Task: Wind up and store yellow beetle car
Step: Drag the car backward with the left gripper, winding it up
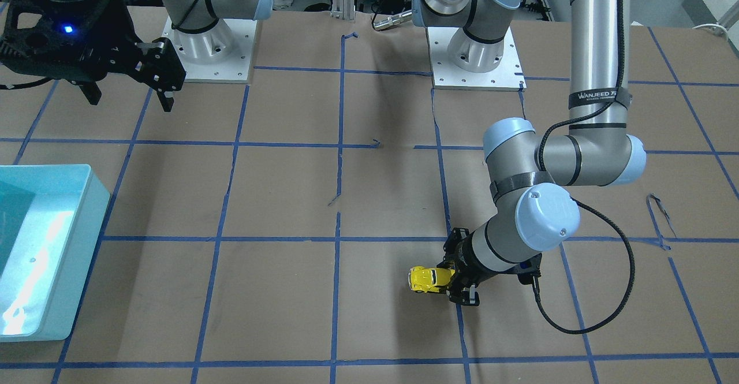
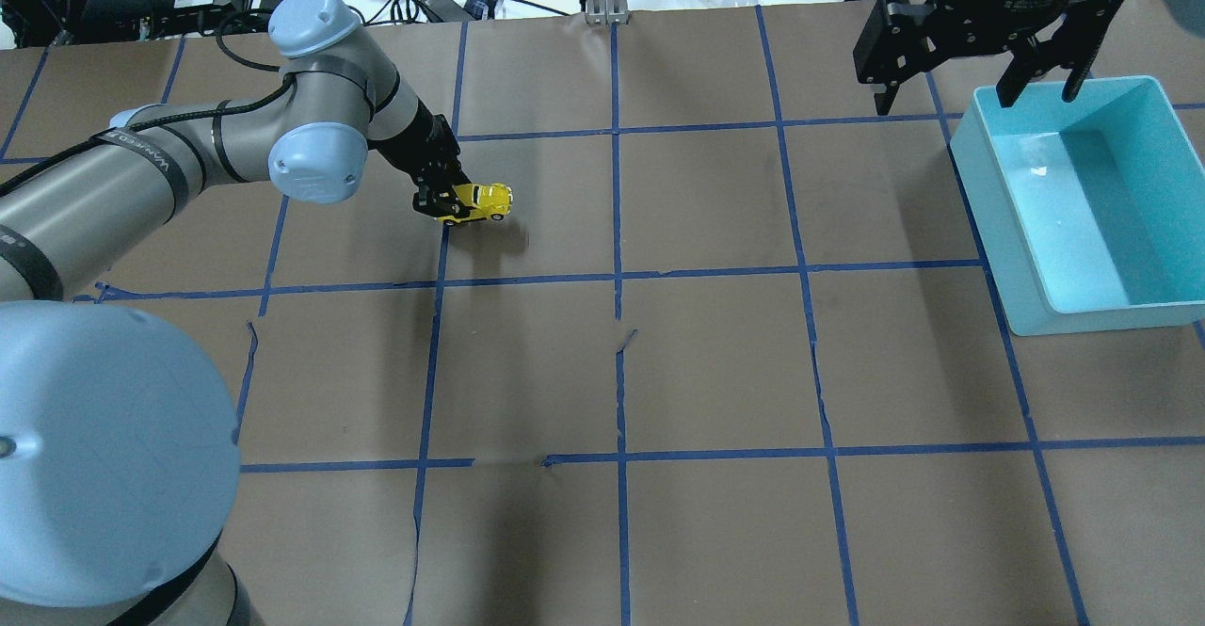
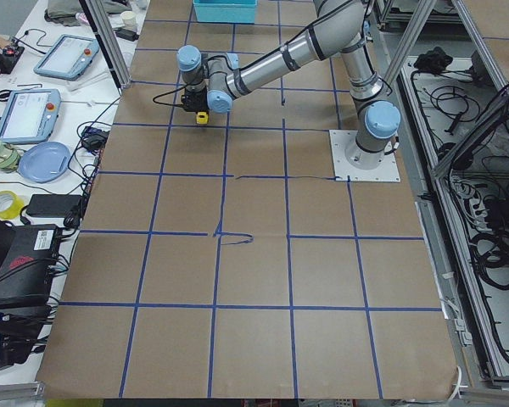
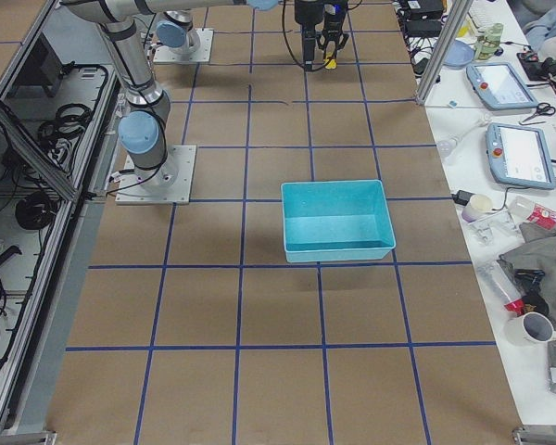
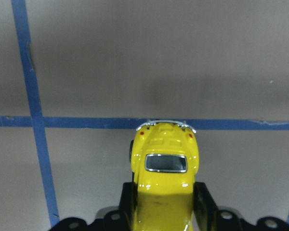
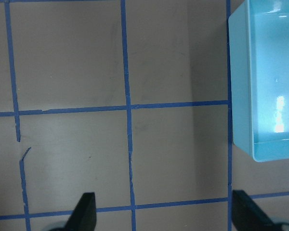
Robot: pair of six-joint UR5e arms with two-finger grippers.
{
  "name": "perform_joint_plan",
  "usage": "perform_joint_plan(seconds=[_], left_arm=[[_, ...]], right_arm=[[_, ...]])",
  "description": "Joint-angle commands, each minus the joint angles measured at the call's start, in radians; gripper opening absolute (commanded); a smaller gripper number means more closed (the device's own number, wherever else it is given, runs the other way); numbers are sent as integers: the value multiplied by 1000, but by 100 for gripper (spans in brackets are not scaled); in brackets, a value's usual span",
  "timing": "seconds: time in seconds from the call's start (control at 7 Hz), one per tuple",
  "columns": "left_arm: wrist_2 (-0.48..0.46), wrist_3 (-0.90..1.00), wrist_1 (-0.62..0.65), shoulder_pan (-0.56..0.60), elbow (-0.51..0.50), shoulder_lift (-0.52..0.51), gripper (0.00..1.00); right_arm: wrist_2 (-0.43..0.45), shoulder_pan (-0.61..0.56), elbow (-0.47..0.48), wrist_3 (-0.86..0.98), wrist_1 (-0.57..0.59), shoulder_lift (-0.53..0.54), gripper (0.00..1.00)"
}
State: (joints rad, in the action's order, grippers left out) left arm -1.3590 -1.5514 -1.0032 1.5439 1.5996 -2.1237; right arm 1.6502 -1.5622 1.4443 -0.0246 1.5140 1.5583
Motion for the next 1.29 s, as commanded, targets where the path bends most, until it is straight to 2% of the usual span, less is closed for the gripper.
perform_joint_plan(seconds=[0.0,0.71,1.14], left_arm=[[-2,16,-2,1,-1,-13,0],[-2,46,0,-14,-12,-41,0],[-2,111,-2,-83,-1,-42,0]], right_arm=[[0,1,1,0,0,-1,100],[2,1,2,0,-2,0,100],[-4,-1,1,0,0,0,100]])
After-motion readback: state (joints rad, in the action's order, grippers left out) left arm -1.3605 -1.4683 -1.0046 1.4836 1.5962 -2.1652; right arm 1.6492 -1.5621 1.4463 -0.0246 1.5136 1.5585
